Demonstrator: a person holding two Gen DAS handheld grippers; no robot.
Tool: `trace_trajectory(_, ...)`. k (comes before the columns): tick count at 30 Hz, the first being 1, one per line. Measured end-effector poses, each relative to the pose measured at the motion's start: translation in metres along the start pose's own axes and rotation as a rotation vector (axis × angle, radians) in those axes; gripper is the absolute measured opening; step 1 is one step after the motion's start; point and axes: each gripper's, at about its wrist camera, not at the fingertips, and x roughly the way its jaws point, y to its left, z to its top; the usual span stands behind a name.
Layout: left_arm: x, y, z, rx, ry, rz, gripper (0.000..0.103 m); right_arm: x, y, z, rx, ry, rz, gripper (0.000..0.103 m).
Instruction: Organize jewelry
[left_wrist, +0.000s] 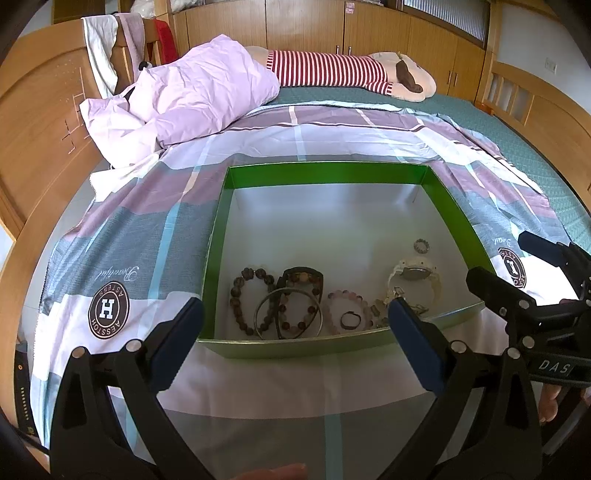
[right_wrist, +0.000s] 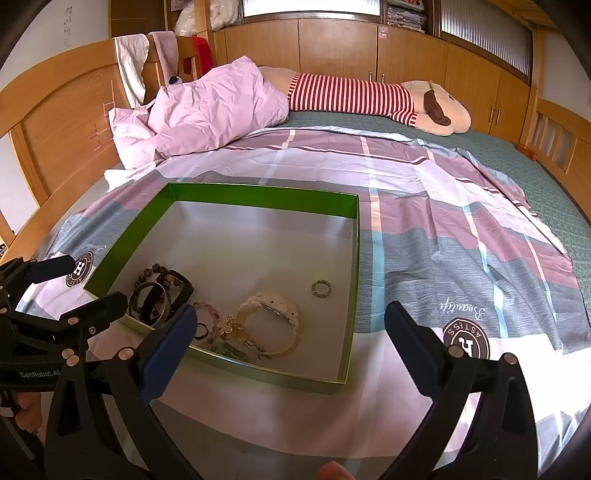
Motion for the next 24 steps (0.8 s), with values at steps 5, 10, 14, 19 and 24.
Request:
trace_trajectory(5, 0.0001, 0.0000, 0.0000, -0.002, 0.001, -0.003, 0.099, 0.0000, -0.0002, -0.0001, 0.000, -0.001, -0.001, 0.099)
trace_trajectory(10, 0.0001, 0.0002, 0.0004, -0.001, 0.001, -0.001, 0.099, 0.0002, -0.0004, -0.0003, 0.000, 0.000, -0.002, 0.099)
trace_trajectory(14, 0.0004, 0.0003, 0.0000, -0.003, 0.003, -0.002, 0.099, 0.0002, -0.0005, -0.0003, -0.001, -0.001, -0.002, 0.099)
trace_trajectory(19, 0.0005, 0.0006, 0.0000, -0.003, 0.002, -0.002, 0.099, 0.0005, -0.0015, -0.0007, 0.000, 0.001, 0.000, 0.099)
trace_trajectory(24, 0.0007, 0.0001, -0.0010, 0.001, -0.006, 0.005, 0.099, 0.0008, -0.0022, -0.0011, 0.003, 0.003, 0.002, 0.099)
